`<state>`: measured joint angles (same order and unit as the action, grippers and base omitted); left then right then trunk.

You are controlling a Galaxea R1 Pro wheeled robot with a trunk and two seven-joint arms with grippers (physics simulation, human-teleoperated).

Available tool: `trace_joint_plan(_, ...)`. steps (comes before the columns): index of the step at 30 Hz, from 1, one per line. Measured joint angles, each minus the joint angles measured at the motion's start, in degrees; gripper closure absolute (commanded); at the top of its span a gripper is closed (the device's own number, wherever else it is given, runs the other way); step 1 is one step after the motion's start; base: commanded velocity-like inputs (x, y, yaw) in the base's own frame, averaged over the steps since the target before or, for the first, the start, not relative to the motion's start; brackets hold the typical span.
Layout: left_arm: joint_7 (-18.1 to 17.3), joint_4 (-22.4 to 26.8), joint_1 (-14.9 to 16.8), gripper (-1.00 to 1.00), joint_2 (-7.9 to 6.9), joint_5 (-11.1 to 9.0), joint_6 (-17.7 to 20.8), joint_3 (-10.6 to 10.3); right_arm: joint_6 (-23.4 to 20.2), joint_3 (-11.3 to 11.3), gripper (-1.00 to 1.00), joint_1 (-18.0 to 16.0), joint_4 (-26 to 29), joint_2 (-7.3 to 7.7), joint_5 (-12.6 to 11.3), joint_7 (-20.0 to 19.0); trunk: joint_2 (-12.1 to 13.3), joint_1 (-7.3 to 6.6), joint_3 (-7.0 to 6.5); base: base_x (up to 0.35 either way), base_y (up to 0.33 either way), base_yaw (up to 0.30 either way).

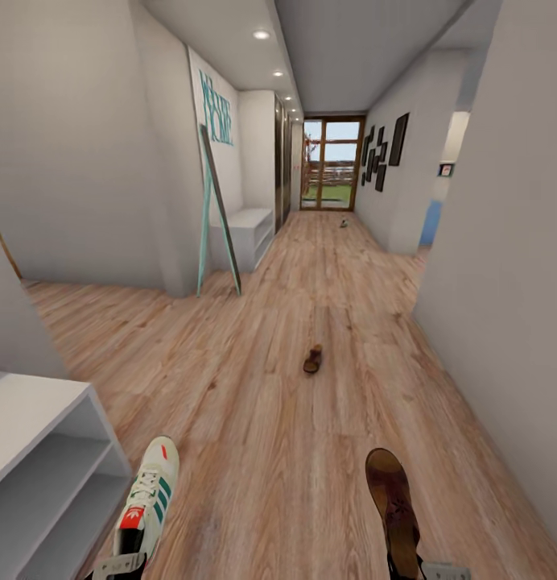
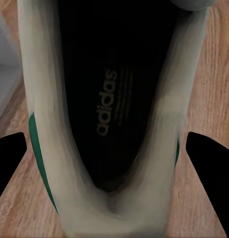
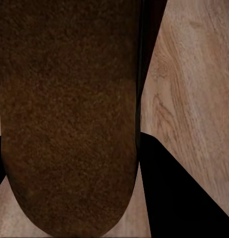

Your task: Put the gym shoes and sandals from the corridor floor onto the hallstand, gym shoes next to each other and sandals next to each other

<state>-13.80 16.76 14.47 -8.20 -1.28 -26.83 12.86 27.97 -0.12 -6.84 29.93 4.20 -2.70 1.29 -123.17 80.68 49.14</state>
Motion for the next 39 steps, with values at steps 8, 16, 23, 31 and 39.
trace_joint_plan(8, 0.0, 0.0, 0.0, 1.0, 0.0, 0.0, 0.0, 0.0, 0.0, 0.0, 1.0, 0.0, 0.0, 0.0, 0.0, 0.0, 0.0, 0.0, -0.26, 0.218, -0.208, 0.26)
trace_joint_plan(16, 0.0, 0.0, 0.0, 1.0, 0.0, -0.3, 0.0, 0.0, 0.0, 0.0, 1.0, 0.0, 0.0, 0.0, 0.0, 0.0, 0.0, 0.01, -0.52, 0.177, -0.228, 0.26)
trace_joint_plan(23, 0.0, 0.0, 0.0, 1.0, 0.0, -0.6, 0.0, 0.0, 0.0, 0.0, 1.0, 0.0, 0.0, 0.0, 0.0, 0.0, 0.0, 0.01, -0.74, 0.104, -0.259, 0.26)
trace_joint_plan(31, 0.0, 0.0, 0.0, 1.0, 0.0, -0.6, 0.0, 0.1, 0.0, 0.0, 1.0, 0.0, 0.0, 0.0, 0.0, 0.0, 0.0, 0.02, -1.0, 0.025, -0.263, 0.26)
trace_joint_plan(39, 0.0, 0.0, 0.0, 1.0, -0.12, -0.6, 0.0, 0.1, 0.0, 0.0, 1.0, 0.0, 0.0, 0.0, 0.0, 0.0, 0.0, 0.02, -1.26, 0.001, -0.074, 0.259)
